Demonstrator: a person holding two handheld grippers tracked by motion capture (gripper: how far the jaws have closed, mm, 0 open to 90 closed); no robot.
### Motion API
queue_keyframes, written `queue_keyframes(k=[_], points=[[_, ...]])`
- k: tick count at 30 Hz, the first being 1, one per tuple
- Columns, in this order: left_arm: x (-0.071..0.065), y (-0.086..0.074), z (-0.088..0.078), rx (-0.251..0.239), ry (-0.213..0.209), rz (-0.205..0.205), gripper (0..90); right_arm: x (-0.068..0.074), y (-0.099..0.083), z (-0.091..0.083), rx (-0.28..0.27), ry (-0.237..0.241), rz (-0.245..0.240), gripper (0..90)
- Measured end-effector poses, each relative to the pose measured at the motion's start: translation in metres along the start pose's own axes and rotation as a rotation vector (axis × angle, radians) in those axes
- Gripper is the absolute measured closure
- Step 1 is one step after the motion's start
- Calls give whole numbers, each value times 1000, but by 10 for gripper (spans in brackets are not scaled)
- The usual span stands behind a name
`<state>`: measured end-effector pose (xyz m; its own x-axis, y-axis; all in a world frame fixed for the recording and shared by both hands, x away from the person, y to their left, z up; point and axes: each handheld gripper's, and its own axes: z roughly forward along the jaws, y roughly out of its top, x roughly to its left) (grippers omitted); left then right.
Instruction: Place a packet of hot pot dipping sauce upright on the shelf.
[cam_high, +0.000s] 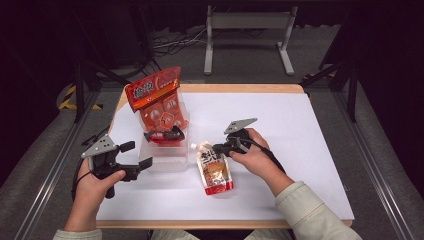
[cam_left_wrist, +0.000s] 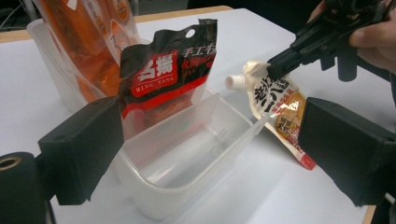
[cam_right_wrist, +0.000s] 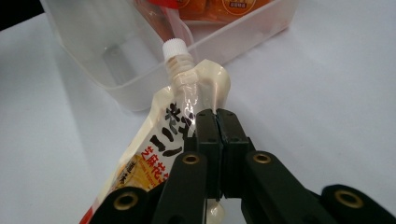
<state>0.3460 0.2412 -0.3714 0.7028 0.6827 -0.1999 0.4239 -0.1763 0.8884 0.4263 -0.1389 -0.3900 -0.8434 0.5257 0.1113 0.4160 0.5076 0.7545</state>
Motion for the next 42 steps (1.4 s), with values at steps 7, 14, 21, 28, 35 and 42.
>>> queue_keyframes(k=[7,14,21,28,35,42], points=[[-3,2,2,-4,-18,8,80,6,4,-19,-60,25,2,897],[-5,6,7,-5,-27,22,80,10,7,-35,-99,57,5,899],[-5,8,12,-3,-36,33,80,16,11,-51,-141,85,-11,900],[-7,11,20,14,-60,51,79,19,14,-62,-163,93,-42,900],[-10,13,29,21,-95,74,79,21,18,-74,-196,119,-53,900],[-13,14,35,-26,-108,77,56,28,24,-79,-219,133,-84,900]])
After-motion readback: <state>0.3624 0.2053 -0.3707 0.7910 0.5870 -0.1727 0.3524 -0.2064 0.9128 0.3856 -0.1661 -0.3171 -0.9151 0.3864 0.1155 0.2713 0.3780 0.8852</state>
